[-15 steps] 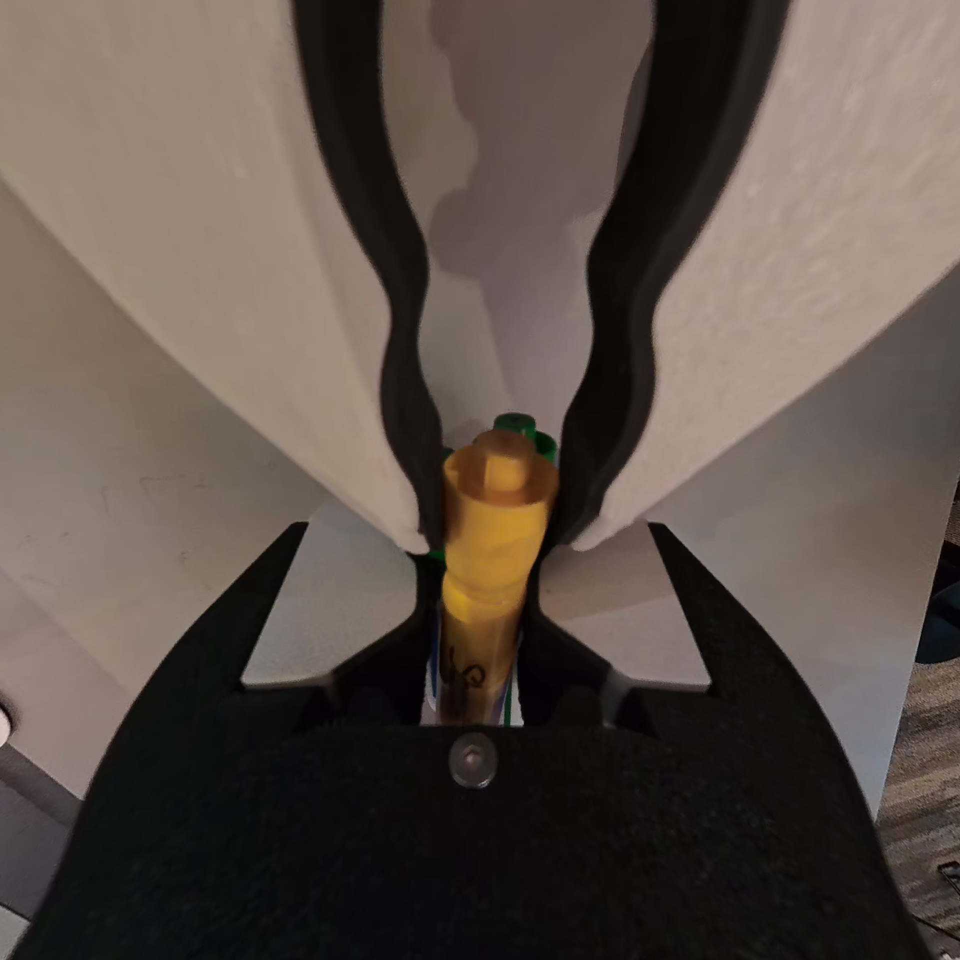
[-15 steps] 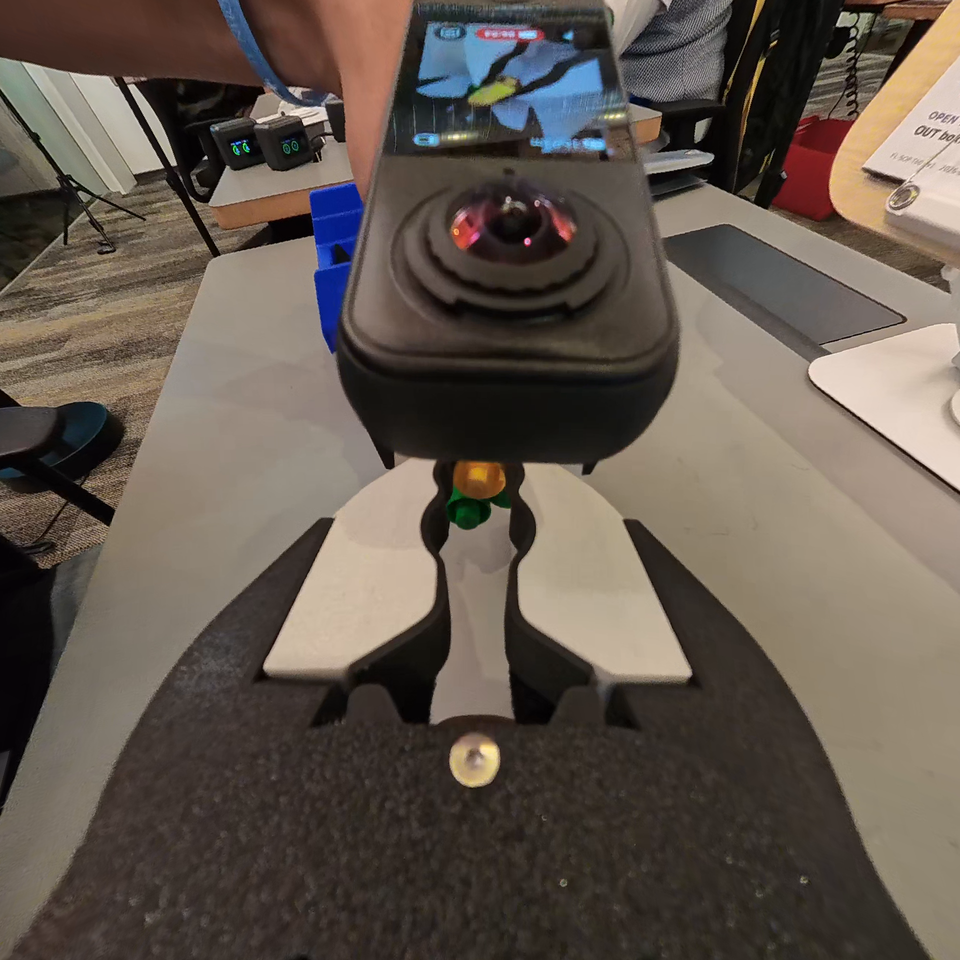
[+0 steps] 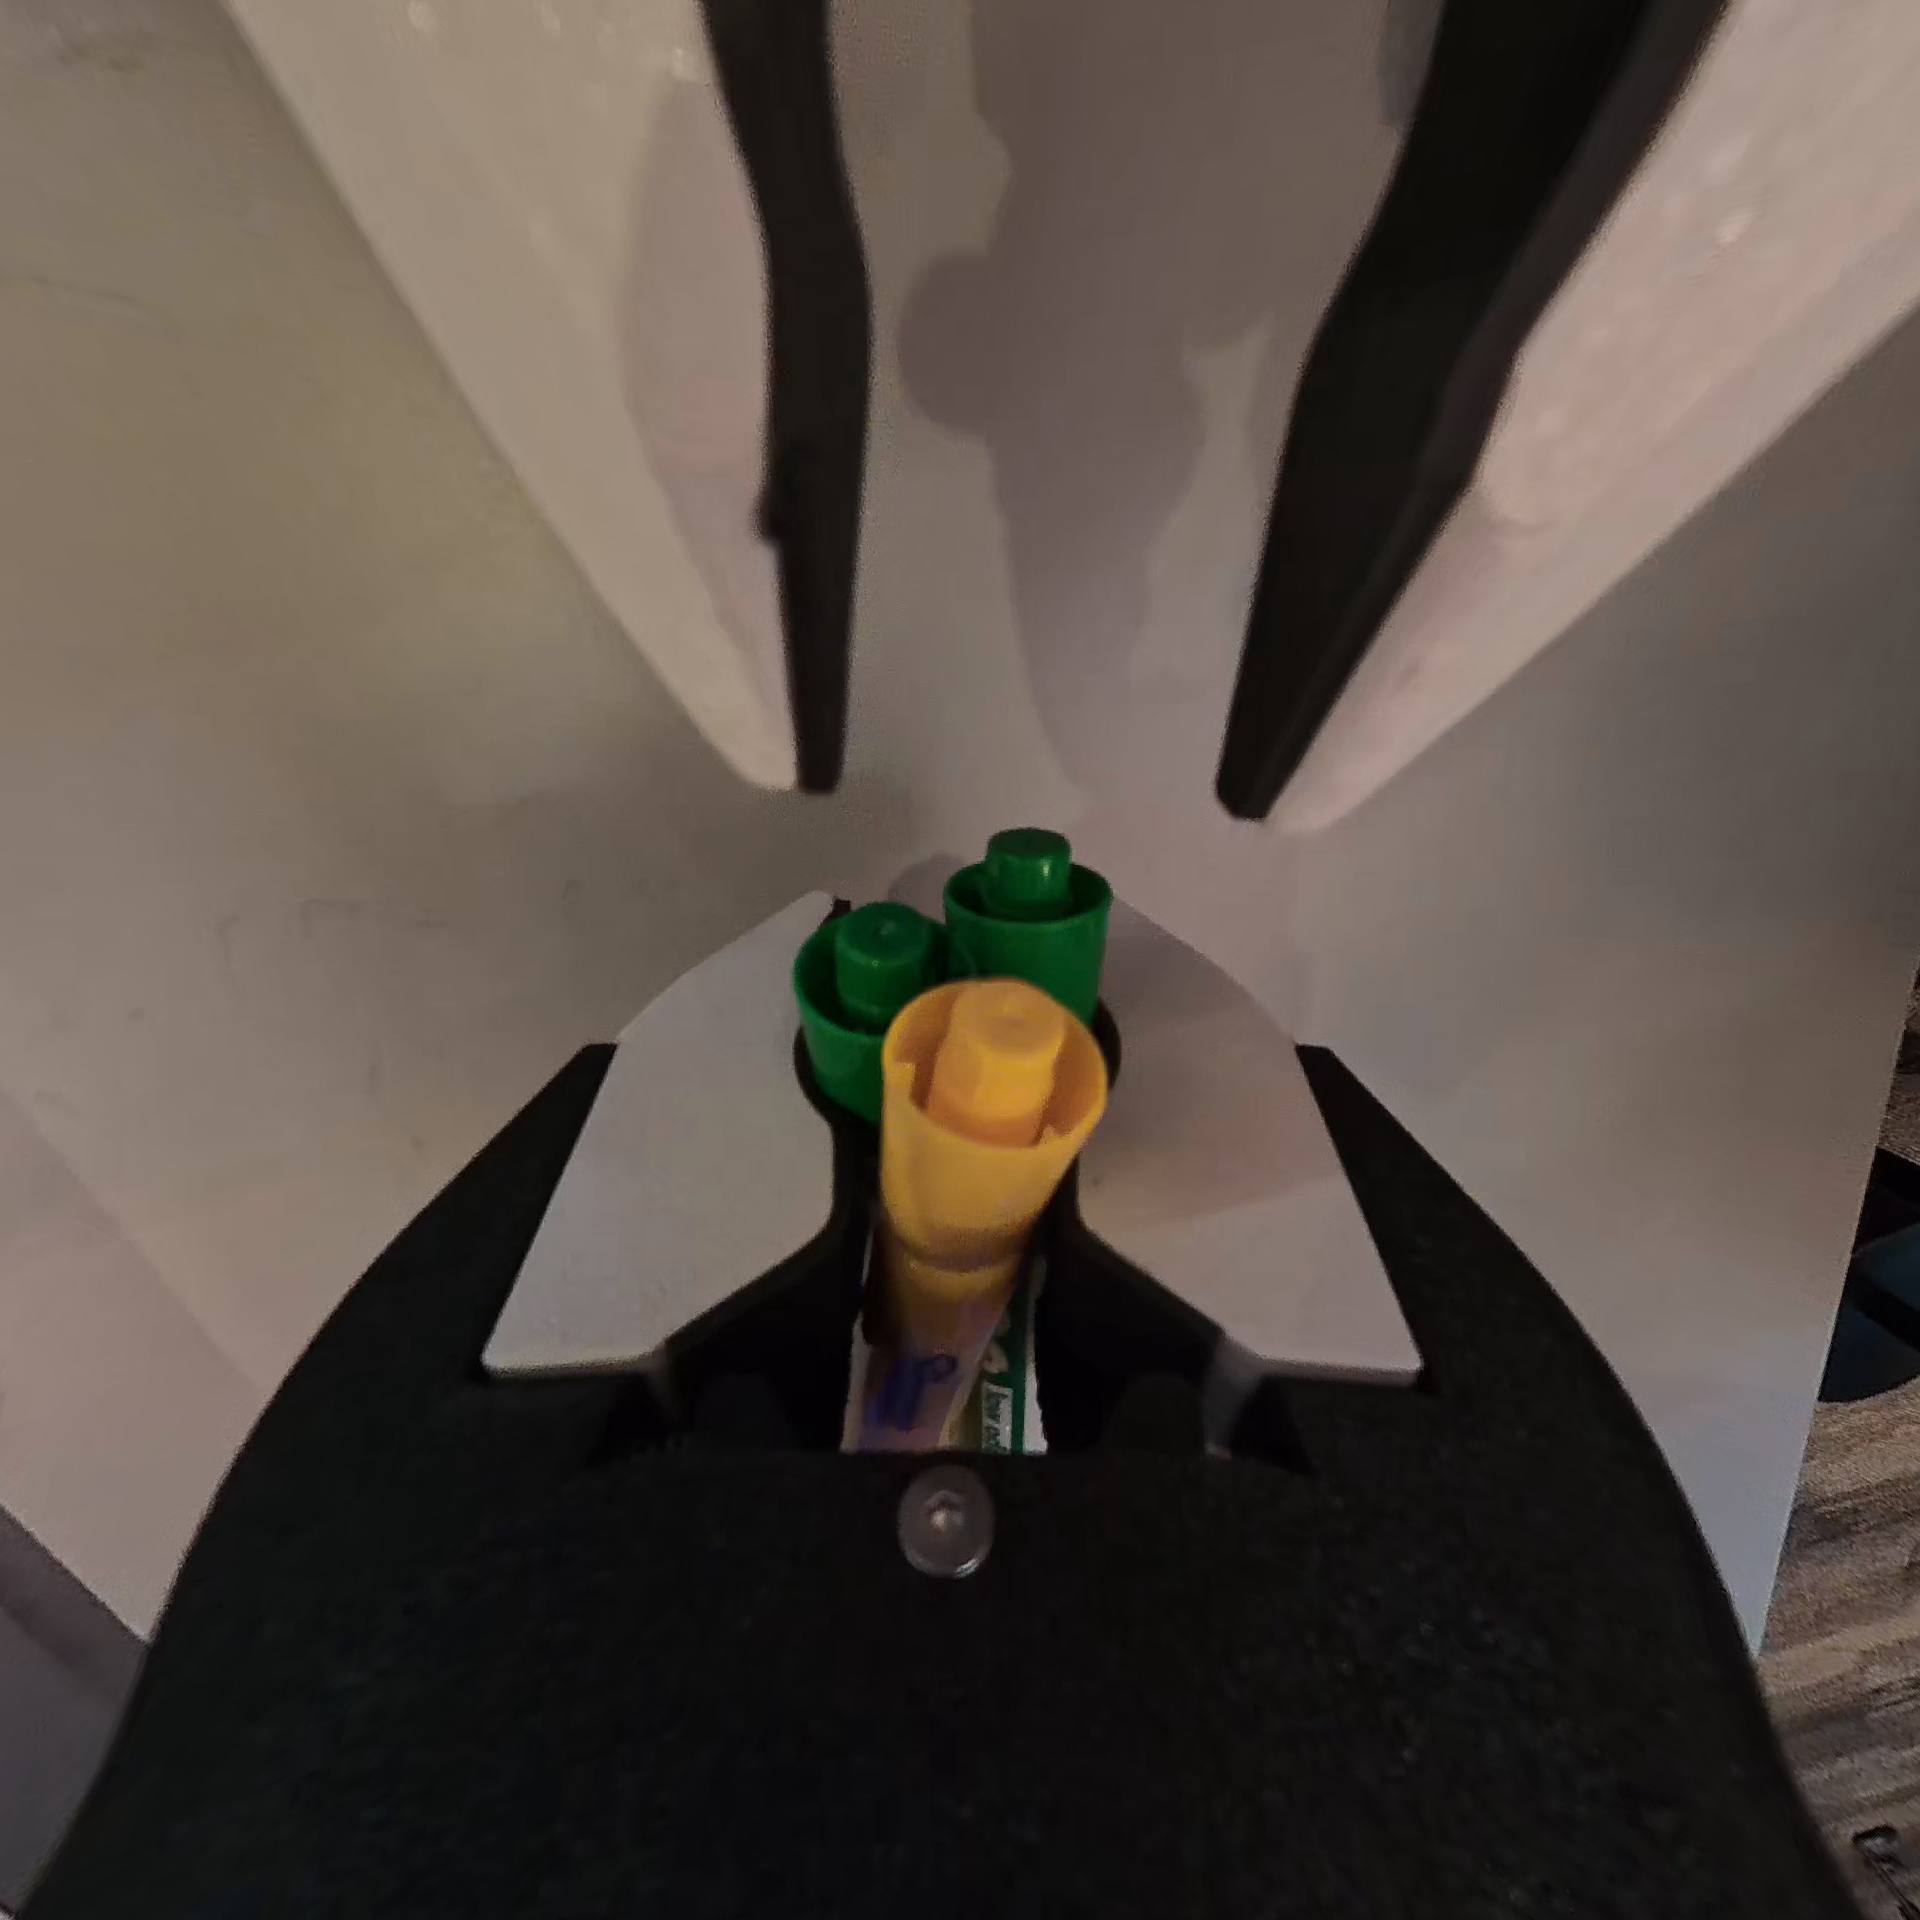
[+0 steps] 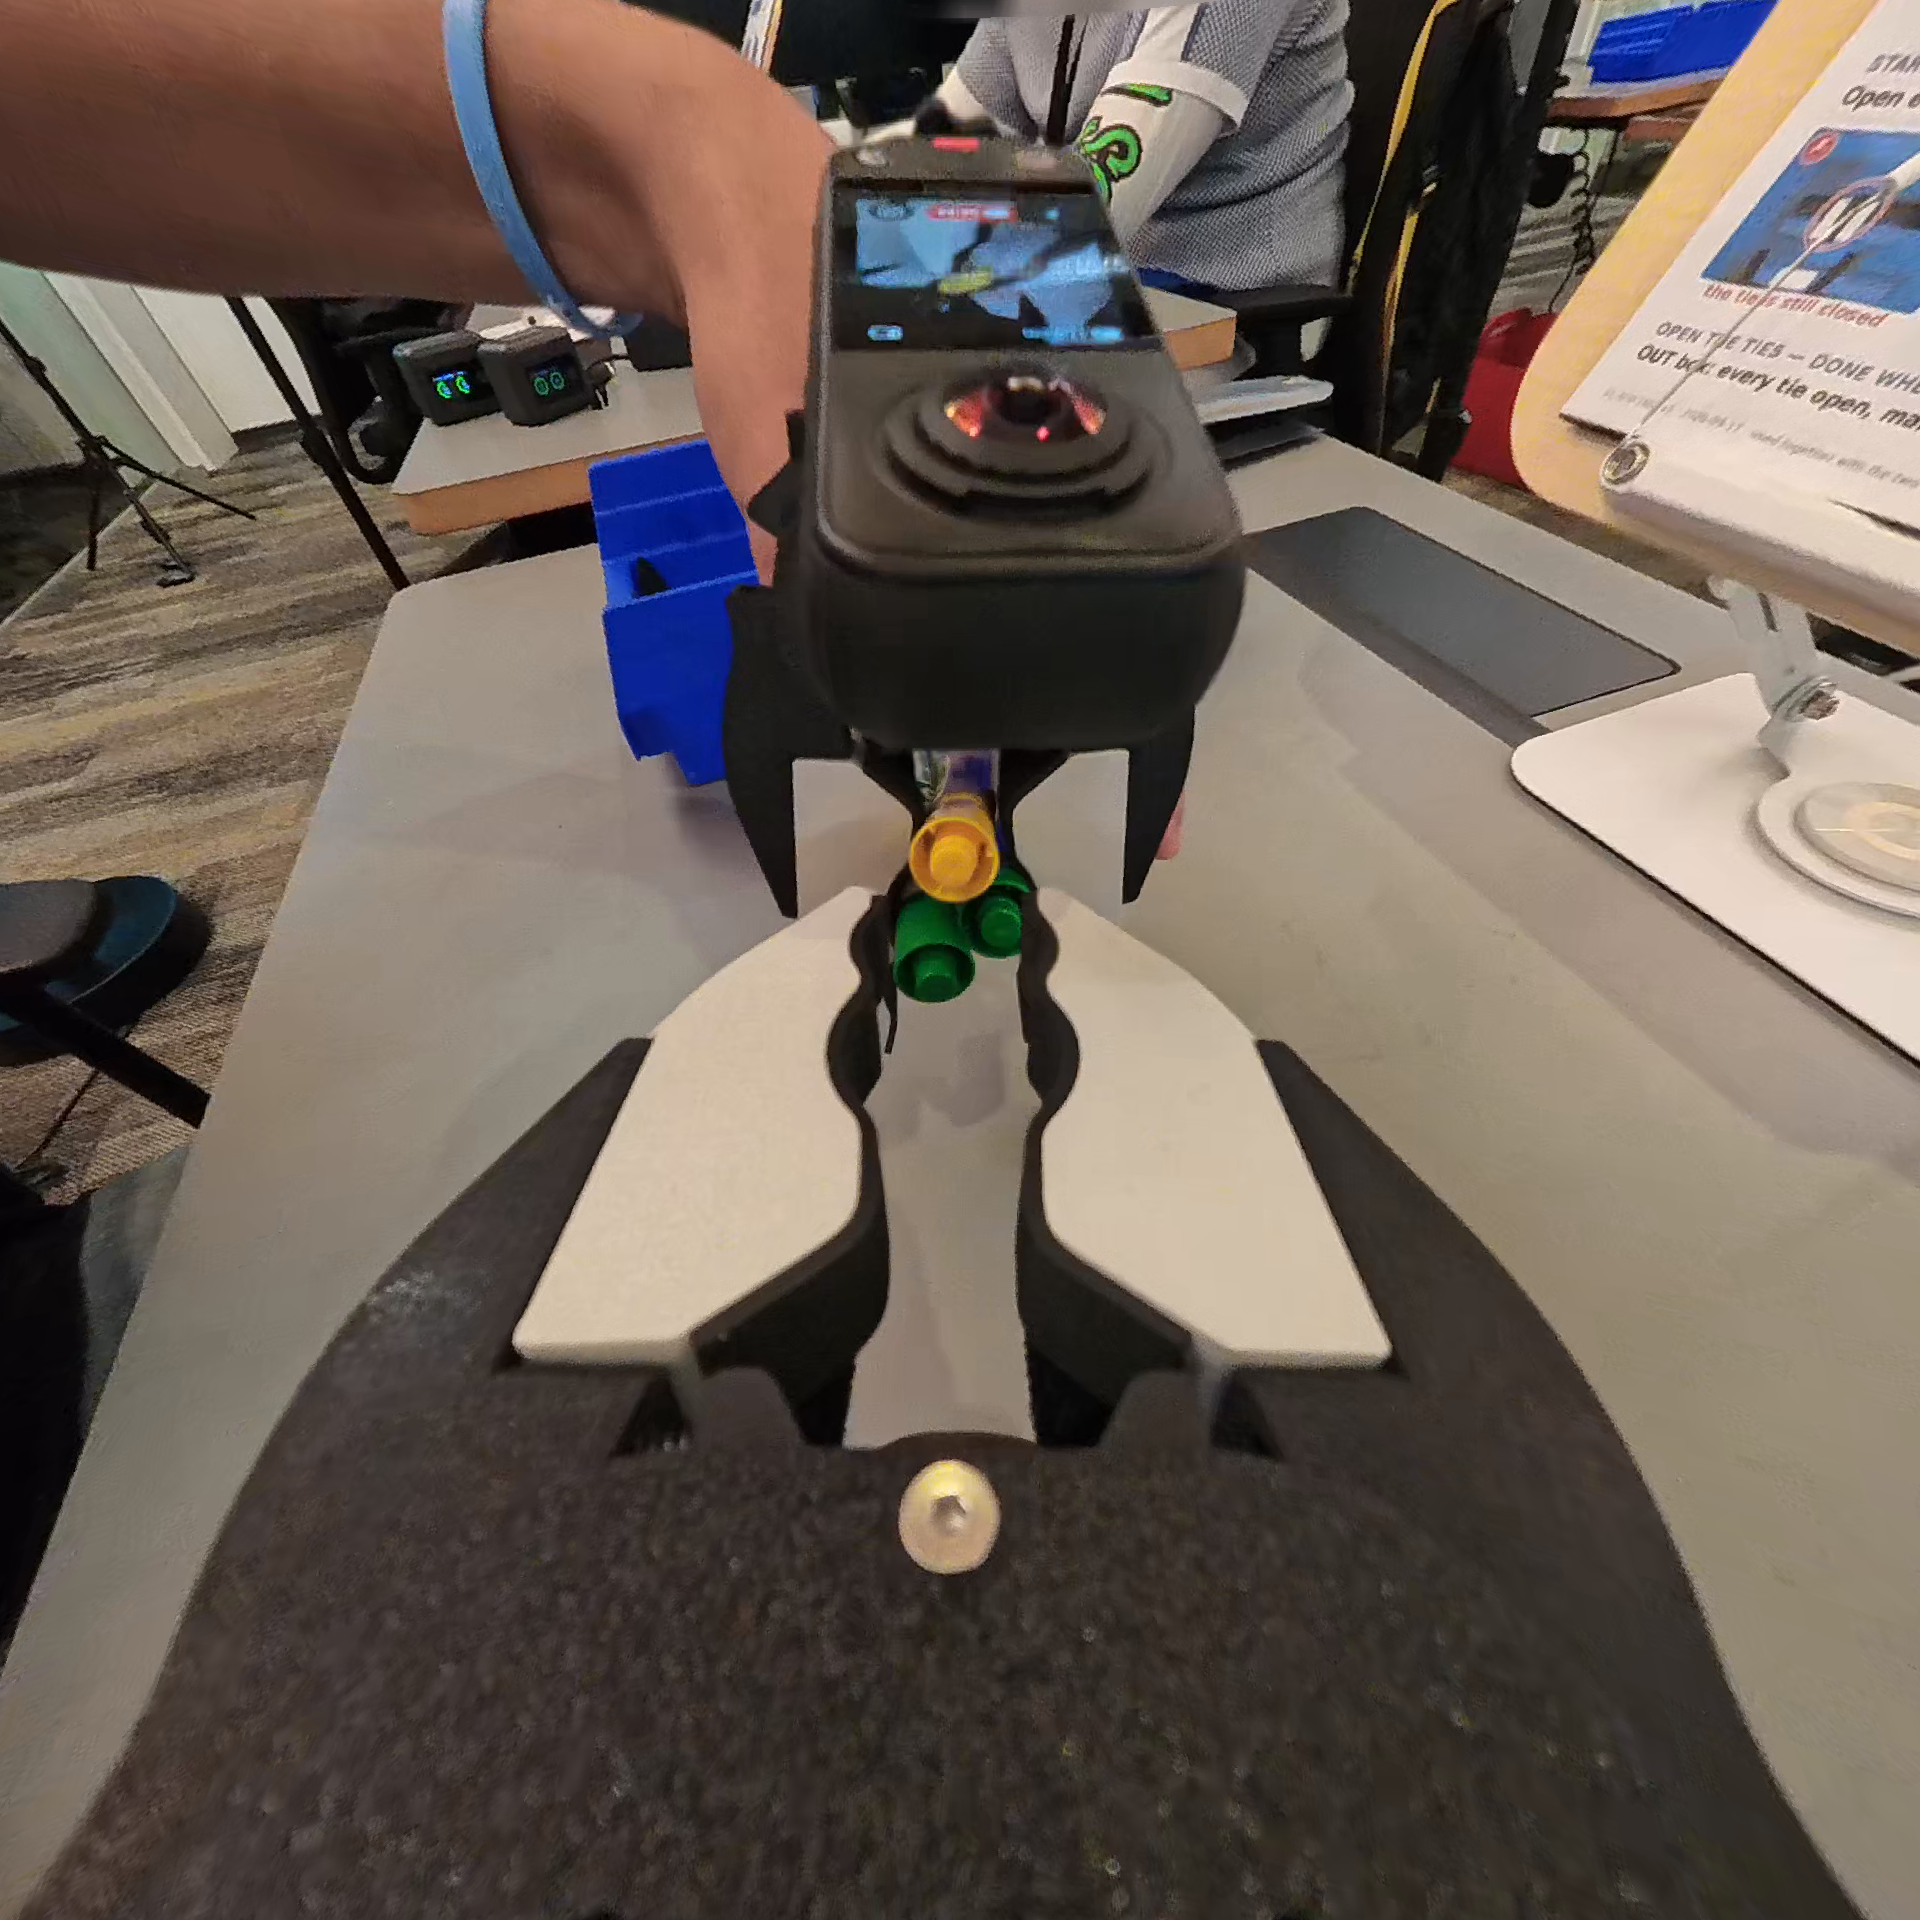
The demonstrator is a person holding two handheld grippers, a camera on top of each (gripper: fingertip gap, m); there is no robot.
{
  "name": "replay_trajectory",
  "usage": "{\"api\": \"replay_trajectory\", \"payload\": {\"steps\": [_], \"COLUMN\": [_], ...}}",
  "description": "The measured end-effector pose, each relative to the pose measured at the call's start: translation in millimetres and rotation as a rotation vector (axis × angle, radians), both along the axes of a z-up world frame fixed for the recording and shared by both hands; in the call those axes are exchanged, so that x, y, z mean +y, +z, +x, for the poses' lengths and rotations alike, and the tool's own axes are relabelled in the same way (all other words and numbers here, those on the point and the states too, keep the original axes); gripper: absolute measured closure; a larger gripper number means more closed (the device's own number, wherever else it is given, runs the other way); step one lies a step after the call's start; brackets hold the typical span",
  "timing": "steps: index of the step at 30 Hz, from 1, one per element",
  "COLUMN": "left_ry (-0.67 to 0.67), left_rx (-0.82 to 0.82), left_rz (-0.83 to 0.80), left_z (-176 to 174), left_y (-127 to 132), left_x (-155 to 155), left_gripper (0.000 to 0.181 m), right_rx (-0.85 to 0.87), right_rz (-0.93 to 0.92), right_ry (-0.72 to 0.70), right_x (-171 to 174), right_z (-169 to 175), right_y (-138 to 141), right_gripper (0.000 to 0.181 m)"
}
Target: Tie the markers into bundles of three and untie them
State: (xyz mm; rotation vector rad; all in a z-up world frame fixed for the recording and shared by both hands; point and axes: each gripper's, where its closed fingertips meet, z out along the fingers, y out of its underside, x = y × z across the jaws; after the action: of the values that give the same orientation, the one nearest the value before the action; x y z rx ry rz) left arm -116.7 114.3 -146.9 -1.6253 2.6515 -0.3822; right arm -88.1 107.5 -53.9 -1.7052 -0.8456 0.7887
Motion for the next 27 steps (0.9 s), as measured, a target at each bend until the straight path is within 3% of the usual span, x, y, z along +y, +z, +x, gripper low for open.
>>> {"api": "replay_trajectory", "payload": {"steps": [10, 19, 23, 27], "left_ry": [0.013, 0.078, 0.114, 0.160], "left_rx": [0.004, 0.110, 0.088, 0.042], "left_rz": [-0.006, 0.056, 0.066, 0.062], "left_z": [-1, -9, -5, -4], "left_y": [-2, -3, 5, 16], "left_x": [0, 19, 26, 32], "left_gripper": [0.142, 0.143, 0.143, 0.143], "right_rx": [0.029, 0.064, -0.056, -0.235], "right_rz": [-0.016, -0.069, -0.084, -0.169], "right_ry": [-0.100, -0.188, -0.250, -0.359], "right_x": [-1, -5, -7, -19], "right_z": [-6, -4, 13, 56], "right_y": [-9, -33, -44, -49], "right_gripper": [0.157, 0.152, 0.149, 0.133]}}
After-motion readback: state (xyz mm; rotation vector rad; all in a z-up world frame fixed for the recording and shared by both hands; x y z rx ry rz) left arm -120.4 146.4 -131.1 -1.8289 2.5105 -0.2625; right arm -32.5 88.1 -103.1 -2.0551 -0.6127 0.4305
